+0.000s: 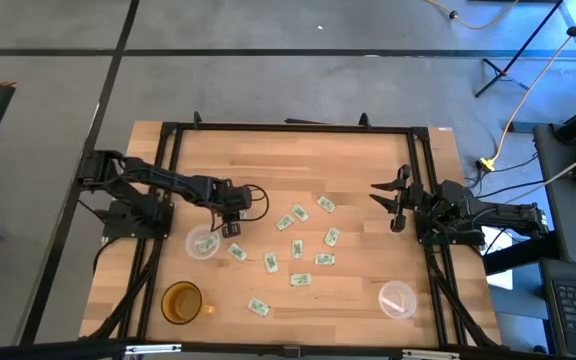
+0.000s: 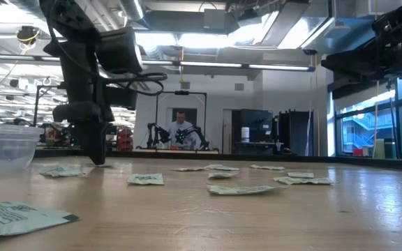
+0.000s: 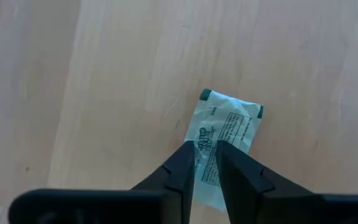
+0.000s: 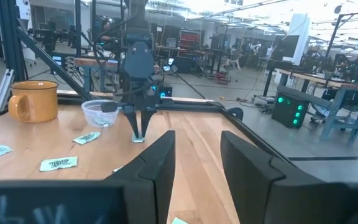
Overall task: Pick and place items into bin
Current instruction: Put the green stevia packet into the left transparent bin
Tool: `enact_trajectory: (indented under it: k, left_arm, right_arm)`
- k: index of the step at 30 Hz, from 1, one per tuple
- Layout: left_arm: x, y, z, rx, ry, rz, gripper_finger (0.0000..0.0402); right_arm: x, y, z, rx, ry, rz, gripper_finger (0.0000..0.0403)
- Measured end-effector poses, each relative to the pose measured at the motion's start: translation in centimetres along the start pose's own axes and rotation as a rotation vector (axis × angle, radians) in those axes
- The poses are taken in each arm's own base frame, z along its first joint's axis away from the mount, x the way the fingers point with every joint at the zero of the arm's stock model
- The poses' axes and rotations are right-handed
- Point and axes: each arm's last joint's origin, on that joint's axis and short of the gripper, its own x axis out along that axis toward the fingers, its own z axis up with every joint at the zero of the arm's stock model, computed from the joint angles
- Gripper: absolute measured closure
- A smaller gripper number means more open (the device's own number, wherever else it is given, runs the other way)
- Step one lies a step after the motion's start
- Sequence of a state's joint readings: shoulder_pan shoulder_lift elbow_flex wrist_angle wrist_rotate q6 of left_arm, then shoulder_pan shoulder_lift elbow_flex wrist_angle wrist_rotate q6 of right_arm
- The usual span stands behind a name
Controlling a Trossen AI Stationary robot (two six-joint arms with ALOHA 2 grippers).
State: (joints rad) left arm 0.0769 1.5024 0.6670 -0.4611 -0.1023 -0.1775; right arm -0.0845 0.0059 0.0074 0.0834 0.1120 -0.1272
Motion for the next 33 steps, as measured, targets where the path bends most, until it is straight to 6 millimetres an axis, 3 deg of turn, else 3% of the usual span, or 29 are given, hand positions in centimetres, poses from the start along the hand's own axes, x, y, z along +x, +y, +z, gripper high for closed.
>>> enact_trajectory:
  k: [14,19,25,33]
  left_arm:
    - [-0.1,0.0,-0.1,0.007,0.001,0.0,0.0396]
    - [-0.6,0.0,0.2,0.009,0.0,-0.016,0.0398]
    - [-2.7,-0.2,1.2,0.002,-0.045,-0.065,0.0399]
    - [-7.4,-1.4,2.0,-0.029,-0.151,-0.181,0.0399]
  right_arm:
    - [0.0,0.0,-0.1,0.014,0.007,0.001,0.027]
    - [0.0,0.0,-0.1,0.013,0.008,0.001,0.027]
    - [0.0,0.0,-0.1,0.013,0.008,0.001,0.027]
    - [0.0,0.0,-0.1,0.016,0.008,0.001,0.027]
